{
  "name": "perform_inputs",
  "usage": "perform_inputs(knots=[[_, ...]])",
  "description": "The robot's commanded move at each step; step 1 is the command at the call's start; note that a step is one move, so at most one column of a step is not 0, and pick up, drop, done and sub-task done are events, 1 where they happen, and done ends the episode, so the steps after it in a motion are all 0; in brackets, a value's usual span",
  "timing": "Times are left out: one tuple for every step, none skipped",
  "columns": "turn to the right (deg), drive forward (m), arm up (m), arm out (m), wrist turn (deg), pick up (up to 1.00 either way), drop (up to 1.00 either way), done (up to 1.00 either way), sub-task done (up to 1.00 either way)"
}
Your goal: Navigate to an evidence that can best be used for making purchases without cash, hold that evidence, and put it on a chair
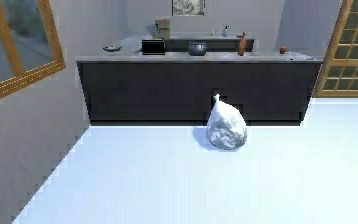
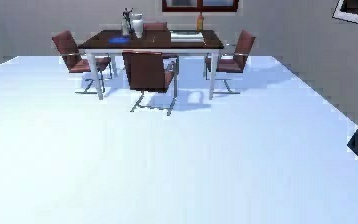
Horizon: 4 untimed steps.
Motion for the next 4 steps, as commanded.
perform_inputs(knots=[[39.0, 0.0, 0.0, 0.0, 0.0, 0.0, 0.0, 0.0, 0.0], [0.0, 1.0, 0.0, 0.0, 0.0, 0.0, 0.0, 0.0, 0.0], [0.0, 1.0, 0.0, 0.0, 0.0, 0.0, 0.0, 0.0, 0.0], [6.0, 0.0, 0.0, 0.0, 0.0, 0.0, 0.0, 0.0, 0.0]])
